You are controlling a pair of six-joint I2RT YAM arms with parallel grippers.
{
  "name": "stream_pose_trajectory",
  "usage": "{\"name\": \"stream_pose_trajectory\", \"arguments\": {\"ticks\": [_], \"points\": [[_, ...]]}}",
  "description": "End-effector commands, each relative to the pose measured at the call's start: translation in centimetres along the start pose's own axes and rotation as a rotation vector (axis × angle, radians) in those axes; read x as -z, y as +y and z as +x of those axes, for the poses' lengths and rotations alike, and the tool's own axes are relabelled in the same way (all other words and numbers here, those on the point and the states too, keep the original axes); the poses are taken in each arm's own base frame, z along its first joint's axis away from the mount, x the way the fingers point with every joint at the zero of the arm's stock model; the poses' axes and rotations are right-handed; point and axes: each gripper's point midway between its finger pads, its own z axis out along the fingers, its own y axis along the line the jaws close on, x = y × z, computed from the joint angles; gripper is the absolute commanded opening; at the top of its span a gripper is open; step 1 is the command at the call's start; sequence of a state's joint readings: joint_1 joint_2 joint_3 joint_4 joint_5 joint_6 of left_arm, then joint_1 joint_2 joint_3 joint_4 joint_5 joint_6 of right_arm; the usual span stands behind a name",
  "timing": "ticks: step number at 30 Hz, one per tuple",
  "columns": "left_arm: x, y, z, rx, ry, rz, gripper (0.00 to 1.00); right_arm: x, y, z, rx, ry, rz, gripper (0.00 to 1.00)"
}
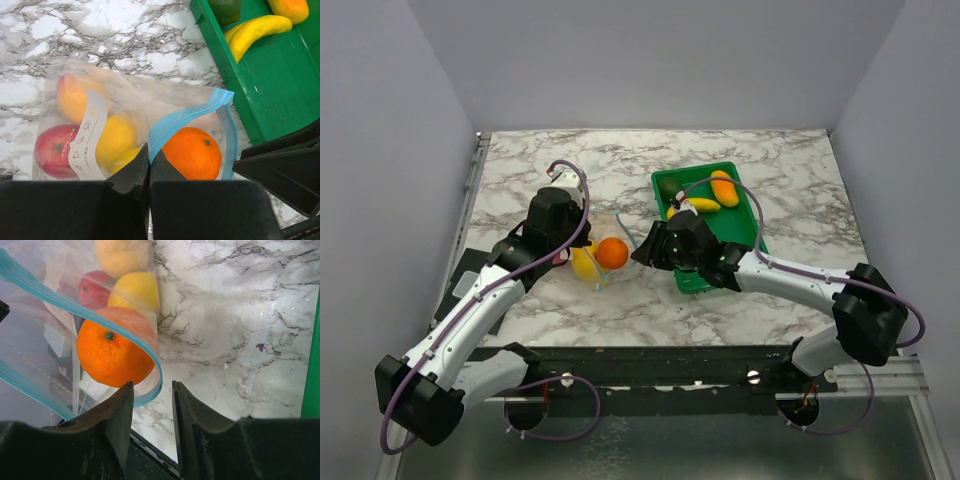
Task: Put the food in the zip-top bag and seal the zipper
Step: Adjust the zipper food storage bag at the center of the board.
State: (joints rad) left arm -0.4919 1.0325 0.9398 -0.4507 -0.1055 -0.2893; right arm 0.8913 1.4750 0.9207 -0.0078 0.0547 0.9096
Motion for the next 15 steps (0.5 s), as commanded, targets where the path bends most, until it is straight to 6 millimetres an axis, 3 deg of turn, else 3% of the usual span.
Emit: {"name": "stream_pose_trajectory", "arguments": {"ticks": [1,15], "points": [[0.1,0.3,0.0,-0.006,-0.012,-0.009,0.0,-0.7,0.6,0.2,-0.011,-0.002,-0.021,0.41],[0.1,0.3,0.0,-0.005,-0.013,-0.007,0.0,-2.4,0.7,0.5,-0.021,0.012,-0.017,0.33]]}}
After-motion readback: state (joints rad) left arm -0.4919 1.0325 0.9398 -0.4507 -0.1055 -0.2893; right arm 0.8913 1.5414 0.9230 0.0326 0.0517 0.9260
